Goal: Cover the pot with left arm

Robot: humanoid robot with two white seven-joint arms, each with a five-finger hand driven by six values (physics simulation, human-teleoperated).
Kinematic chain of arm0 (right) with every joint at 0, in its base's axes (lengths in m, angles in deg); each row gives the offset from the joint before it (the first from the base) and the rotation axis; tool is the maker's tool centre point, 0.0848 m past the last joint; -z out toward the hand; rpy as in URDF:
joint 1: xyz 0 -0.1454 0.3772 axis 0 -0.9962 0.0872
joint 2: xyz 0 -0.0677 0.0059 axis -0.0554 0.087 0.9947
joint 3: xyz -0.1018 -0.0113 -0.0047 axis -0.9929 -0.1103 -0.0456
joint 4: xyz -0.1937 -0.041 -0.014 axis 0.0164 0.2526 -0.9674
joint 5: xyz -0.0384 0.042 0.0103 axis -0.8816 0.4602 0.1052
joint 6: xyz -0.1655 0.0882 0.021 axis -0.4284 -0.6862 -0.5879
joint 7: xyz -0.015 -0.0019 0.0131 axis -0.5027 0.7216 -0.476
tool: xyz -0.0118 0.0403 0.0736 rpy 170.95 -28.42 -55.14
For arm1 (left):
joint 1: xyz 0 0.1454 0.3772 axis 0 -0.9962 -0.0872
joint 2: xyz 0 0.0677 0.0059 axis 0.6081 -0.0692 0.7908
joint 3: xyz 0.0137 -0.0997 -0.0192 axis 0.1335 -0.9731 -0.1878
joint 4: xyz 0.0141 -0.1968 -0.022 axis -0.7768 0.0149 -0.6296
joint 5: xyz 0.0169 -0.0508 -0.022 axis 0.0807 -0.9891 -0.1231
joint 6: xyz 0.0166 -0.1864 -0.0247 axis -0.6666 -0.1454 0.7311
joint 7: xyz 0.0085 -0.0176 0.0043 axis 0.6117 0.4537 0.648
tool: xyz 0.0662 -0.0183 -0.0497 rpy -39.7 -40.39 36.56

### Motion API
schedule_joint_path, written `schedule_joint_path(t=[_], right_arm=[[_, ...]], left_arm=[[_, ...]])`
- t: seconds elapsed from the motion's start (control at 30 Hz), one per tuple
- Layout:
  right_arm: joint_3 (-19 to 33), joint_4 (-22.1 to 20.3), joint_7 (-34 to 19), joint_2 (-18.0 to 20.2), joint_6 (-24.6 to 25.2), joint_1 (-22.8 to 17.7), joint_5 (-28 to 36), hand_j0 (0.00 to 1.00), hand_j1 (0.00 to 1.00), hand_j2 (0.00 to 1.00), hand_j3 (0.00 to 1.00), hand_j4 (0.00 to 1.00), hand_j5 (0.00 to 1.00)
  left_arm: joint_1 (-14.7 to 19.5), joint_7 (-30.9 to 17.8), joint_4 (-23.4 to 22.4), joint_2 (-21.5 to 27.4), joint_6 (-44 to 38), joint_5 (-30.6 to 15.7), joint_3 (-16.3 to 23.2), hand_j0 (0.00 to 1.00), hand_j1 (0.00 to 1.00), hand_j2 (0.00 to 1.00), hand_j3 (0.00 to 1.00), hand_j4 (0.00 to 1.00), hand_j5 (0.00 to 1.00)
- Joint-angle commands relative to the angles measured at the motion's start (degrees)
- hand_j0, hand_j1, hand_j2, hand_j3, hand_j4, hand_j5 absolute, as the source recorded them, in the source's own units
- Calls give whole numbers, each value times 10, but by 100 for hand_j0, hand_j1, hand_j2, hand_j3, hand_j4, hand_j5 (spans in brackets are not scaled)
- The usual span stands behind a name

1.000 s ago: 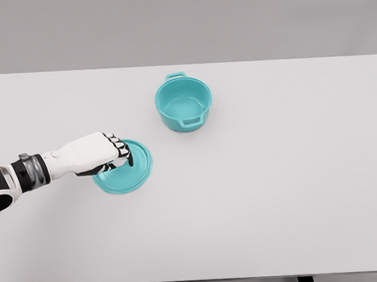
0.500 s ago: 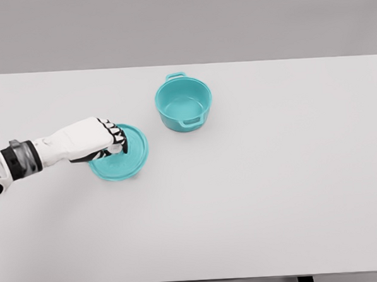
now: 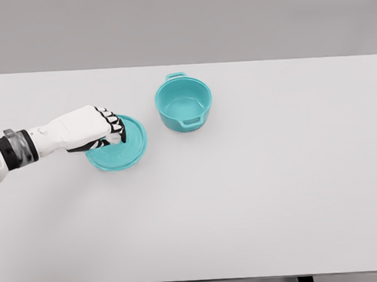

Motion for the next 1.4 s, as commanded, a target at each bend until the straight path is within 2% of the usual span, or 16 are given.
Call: schedule_joint_path(t=[0.0,1.37], right_arm=[[0,1,0,0,0,0,0,100,100,100,100,100,100],[0,0,0,0,0,0,0,100,100,100,100,100,100]], left_arm=[[0,0,-2,0,-1,-4,0,51,51,51,51,51,51],[34,0,-15,-7,-1,-11,-4,49,49,49,49,49,49]])
